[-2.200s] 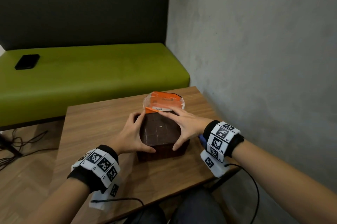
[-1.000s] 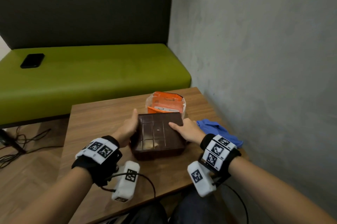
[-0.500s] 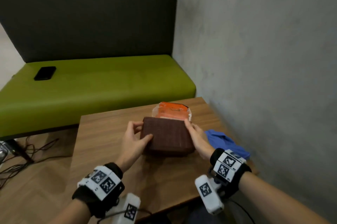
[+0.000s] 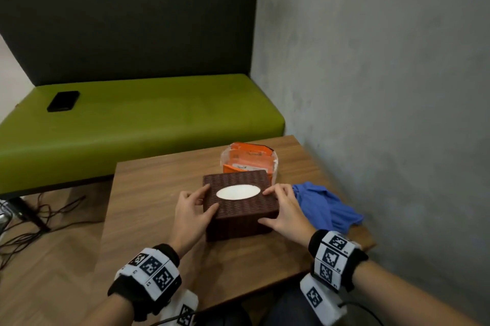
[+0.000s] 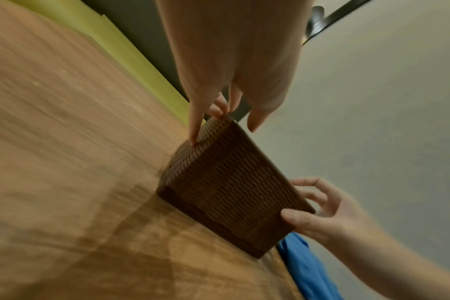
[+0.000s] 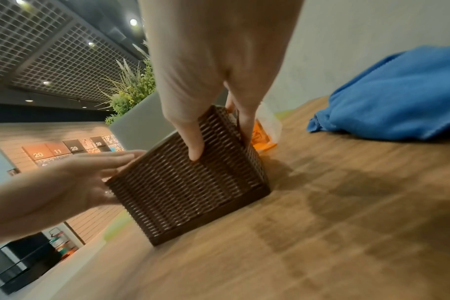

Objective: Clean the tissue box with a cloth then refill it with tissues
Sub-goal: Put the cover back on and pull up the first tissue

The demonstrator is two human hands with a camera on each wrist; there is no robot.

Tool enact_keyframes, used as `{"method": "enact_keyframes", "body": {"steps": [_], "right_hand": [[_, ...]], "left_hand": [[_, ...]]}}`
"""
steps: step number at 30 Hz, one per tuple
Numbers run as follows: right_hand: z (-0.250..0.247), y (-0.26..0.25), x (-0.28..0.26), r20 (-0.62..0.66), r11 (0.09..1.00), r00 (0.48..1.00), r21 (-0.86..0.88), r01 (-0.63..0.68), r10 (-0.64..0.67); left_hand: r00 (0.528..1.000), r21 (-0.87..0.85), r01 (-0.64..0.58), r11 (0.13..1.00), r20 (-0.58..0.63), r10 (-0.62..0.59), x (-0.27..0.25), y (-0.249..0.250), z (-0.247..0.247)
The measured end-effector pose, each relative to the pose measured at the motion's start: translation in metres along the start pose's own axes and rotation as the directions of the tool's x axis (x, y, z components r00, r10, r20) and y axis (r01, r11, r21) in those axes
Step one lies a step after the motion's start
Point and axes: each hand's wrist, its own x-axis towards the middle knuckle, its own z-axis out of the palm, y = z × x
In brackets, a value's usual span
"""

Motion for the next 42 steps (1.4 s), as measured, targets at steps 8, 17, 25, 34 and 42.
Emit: {"method": "enact_keyframes", "body": {"steps": [8, 17, 25, 34, 42], "right_hand": [[-0.01, -0.029, 0.031, -0.127, 0.941, 0.978, -0.317, 0.121, -0.168], [-0.001, -0.047, 0.05, -0.078, 0.921, 0.996, -0.39, 0.01, -0.044], [0.001, -0.069, 0.058, -0.007, 0.828, 1.0, -0.56, -0.016, 0.014], [-0.004, -0.068, 0.057, 0.081, 0.829, 0.996, -0.553, 0.08, -0.042], [-0.013, -0.055, 0.058, 0.14, 0.923, 0.988, -0.367, 0.115, -0.067]], "left_hand": [[0.905, 0.364, -0.425, 0.829, 0.16, 0.394, 0.029, 0.026, 0.013], [0.909, 0.508, -0.416, 0.754, 0.271, 0.318, 0.044, 0.03, 0.023], [0.923, 0.601, -0.38, 0.703, 0.297, 0.245, 0.054, 0.036, 0.032], [0.852, 0.6, -0.51, 0.616, 0.451, 0.266, 0.058, 0.042, 0.028], [0.848, 0.265, -0.502, 0.823, 0.339, 0.408, 0.057, 0.025, 0.014]]}}
